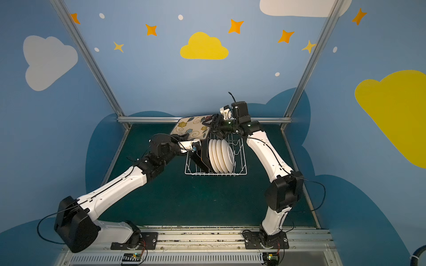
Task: Unload the plates from the dish rack
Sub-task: Pick up a plate from the dish rack.
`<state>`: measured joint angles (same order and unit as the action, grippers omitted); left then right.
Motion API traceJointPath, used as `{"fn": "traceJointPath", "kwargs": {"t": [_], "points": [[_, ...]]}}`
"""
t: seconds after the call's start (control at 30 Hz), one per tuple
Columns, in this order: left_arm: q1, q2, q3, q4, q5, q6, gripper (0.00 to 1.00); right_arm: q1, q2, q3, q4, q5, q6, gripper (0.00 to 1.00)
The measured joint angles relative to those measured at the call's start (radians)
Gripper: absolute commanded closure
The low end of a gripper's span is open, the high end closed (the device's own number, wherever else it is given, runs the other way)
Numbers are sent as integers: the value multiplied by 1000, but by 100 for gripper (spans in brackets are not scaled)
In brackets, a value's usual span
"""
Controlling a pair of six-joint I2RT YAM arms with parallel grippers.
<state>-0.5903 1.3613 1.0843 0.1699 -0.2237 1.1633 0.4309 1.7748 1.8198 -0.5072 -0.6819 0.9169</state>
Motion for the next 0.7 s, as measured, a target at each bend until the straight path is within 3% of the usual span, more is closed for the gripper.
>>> {"fn": "traceJointPath", "kwargs": {"t": [0.1, 0.37, 0.7], "points": [[0, 0, 0, 11, -6, 0, 97, 11, 8, 0, 1, -1, 10, 34], [-6, 1, -14, 26, -16, 11, 97, 24, 40, 21, 11, -21, 45, 63], [-14, 21, -17, 60, -58, 76, 87, 24, 53, 20, 21, -19, 139, 94]]}}
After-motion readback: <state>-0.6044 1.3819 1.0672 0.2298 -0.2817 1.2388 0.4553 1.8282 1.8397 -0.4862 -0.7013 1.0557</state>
